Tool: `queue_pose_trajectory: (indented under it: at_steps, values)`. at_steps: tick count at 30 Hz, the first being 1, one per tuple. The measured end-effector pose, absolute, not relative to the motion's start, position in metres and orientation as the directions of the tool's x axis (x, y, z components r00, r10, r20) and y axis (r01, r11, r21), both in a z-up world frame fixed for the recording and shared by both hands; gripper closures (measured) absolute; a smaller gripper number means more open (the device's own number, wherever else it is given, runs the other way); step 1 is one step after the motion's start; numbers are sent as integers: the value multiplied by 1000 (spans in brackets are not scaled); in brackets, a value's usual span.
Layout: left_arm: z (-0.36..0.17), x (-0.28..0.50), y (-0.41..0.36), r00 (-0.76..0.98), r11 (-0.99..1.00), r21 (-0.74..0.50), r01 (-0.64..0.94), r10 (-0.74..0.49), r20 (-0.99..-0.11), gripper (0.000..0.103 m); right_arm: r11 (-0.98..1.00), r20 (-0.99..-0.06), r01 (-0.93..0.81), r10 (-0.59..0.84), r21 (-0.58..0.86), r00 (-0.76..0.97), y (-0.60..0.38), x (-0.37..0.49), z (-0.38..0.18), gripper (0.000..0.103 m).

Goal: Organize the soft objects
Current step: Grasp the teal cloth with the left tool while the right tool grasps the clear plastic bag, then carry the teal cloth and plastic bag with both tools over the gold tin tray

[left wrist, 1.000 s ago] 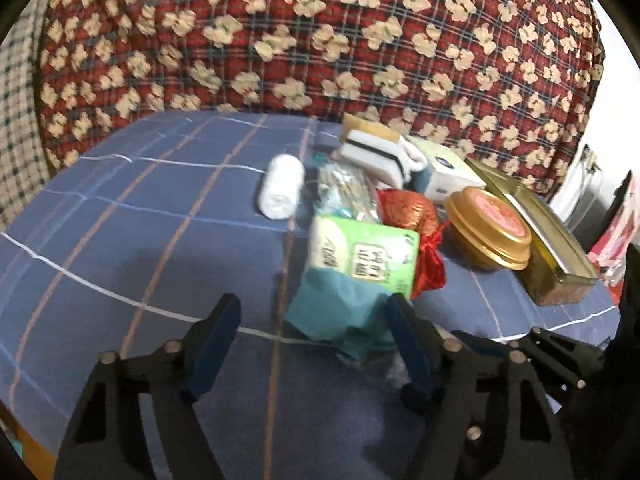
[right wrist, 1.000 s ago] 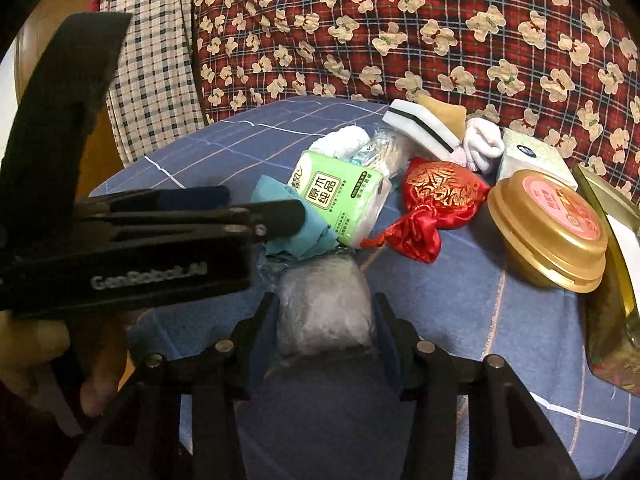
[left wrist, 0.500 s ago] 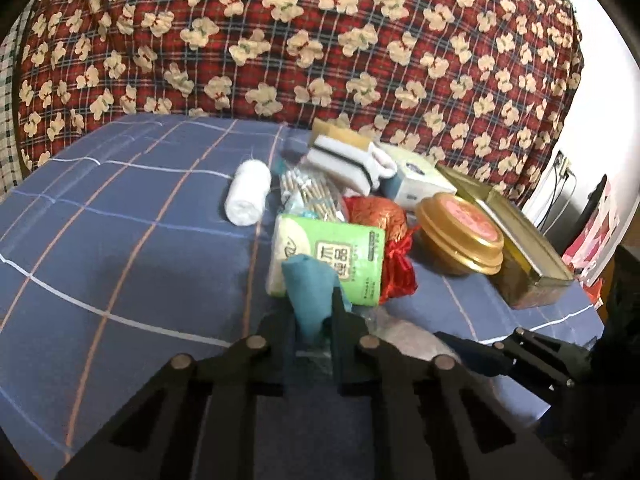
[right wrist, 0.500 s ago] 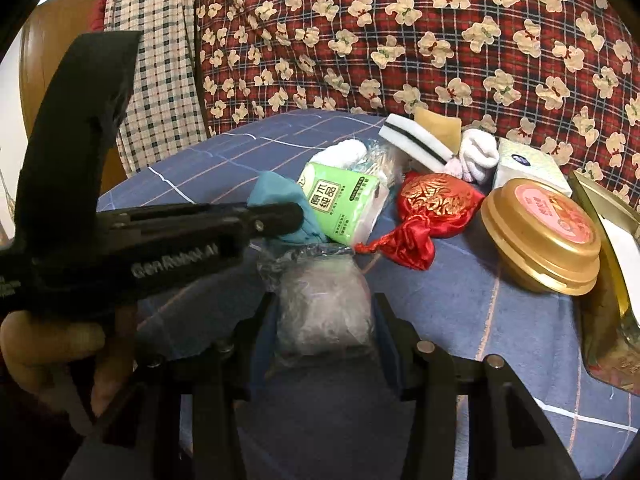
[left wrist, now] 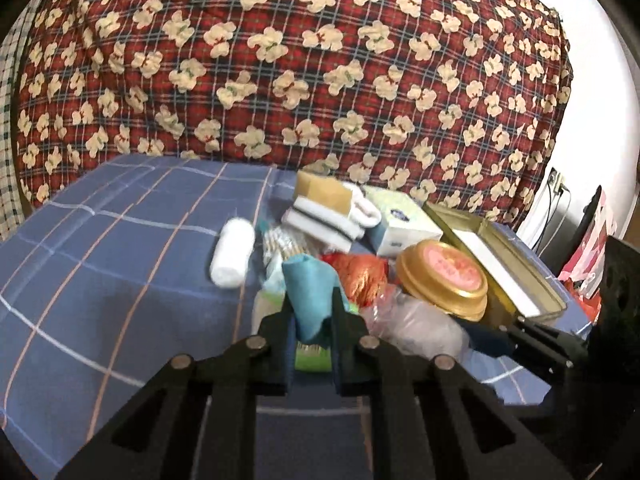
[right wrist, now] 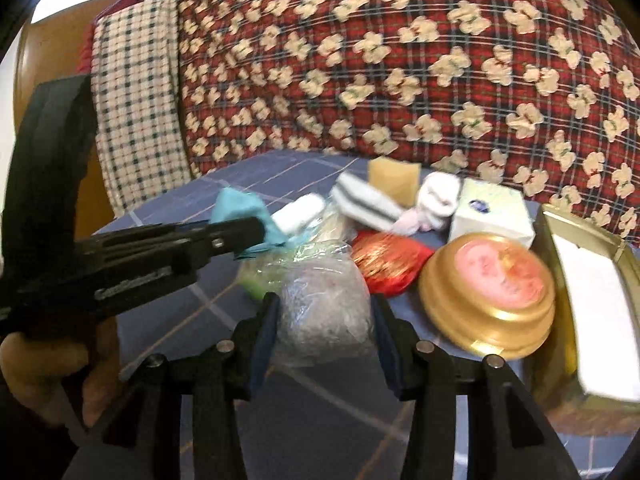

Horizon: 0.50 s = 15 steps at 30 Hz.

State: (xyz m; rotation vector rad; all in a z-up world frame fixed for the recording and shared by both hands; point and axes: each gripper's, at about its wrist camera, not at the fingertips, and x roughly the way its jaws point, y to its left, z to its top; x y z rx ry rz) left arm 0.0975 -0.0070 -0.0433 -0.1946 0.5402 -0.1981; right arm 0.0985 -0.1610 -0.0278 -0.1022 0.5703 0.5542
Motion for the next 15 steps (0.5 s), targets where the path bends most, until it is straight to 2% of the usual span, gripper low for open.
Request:
queue_pose_trajectory:
  at_steps: [9, 15]
  values:
    - [-27, 121, -16, 854, 969, -216, 121, -212, -474, 92, 871, -477, -490, 448, 42, 756, -173, 124, -6, 54]
    - [-13, 139, -26, 884, 977, -175, 119, -185, -429, 92, 890, -413, -456, 424, 24, 806, -176, 143, 4, 54]
